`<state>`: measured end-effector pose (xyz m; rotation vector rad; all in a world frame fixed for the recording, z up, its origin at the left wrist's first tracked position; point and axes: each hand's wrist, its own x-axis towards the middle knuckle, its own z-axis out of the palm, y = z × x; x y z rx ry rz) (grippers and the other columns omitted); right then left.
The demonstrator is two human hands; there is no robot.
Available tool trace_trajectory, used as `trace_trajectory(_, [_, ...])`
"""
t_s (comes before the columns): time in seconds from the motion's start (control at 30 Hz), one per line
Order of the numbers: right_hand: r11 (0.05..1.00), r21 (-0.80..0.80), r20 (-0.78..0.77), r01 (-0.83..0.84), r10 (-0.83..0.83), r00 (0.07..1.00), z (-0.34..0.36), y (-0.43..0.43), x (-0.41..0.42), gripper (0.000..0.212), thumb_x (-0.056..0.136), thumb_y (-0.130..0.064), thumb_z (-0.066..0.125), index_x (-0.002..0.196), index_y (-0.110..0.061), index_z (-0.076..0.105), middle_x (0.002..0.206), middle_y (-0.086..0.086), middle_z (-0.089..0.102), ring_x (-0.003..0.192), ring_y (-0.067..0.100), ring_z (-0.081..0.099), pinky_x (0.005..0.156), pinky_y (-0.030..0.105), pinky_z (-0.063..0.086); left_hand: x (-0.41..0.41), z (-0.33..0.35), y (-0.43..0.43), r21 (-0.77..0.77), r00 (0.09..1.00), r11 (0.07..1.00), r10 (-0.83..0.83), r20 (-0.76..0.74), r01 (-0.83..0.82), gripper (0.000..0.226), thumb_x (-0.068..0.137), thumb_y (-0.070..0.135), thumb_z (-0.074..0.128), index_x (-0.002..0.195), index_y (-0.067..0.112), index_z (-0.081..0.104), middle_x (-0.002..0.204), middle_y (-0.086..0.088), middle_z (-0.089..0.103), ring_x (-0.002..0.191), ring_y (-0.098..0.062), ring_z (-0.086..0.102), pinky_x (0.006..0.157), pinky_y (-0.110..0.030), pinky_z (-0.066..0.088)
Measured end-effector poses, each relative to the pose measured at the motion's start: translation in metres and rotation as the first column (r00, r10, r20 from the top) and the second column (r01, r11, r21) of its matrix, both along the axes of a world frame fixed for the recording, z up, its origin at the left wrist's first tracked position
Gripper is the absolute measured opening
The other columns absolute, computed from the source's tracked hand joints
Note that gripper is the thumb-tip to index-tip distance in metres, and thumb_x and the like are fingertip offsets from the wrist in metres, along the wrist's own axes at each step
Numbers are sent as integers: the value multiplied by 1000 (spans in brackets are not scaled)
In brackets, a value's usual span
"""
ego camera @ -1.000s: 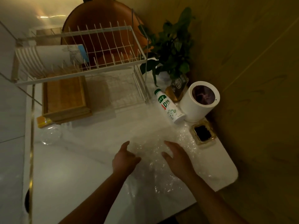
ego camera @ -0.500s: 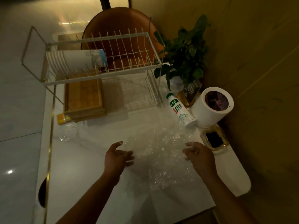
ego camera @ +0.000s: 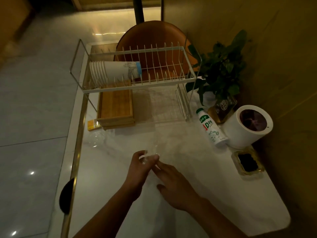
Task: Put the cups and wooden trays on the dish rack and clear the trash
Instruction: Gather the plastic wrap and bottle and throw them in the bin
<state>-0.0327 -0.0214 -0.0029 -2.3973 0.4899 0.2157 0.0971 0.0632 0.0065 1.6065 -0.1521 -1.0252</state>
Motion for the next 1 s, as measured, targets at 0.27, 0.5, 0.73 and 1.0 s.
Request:
trace_trajectory(0.27, [855, 304, 152, 421, -480, 864, 10, -42, -9, 82, 74, -50, 74, 141, -56, 27, 152, -26, 26, 141, 1, 24, 108, 20, 29, 22, 0, 11, -130, 992, 984, 119, -33, -123, 41, 84, 9, 72, 123, 15, 61, 96, -18, 77, 88, -37, 75, 82, -40, 58])
trace_trajectory(0.5, [739, 573, 33, 355, -454, 890, 1, -63, 5, 46, 64, -33, 87, 105, -37, 68, 99, -12, 75, 95, 1, 69, 84, 26, 53, 29, 4, 2, -218, 908, 962, 59, -414, -162, 48, 85, -5, 63, 128, 16, 58, 93, -19, 70, 79, -33, 68, 86, -61, 55])
trace_trajectory(0.73, [590, 657, 38, 470, -648, 761, 5, -48, 19, 15, 70, -21, 83, 81, -17, 72, 72, 3, 76, 63, 12, 71, 57, 21, 53, 36, 6, 9, 102, 756, 985, -171, 632, 138, 43, 91, 23, 64, 132, 36, 60, 138, 7, 51, 121, -12, 54, 97, -35, 51])
trace_trajectory(1.0, [705, 424, 143, 569, -672, 726, 8, -46, 34, 27, 72, -42, 80, 84, -28, 61, 91, -11, 66, 84, 3, 64, 66, 14, 46, 34, 11, -1, 291, 768, 858, -510, 388, 423, 44, 74, 36, 80, 115, 27, 67, 101, 11, 72, 89, -5, 69, 79, -32, 59])
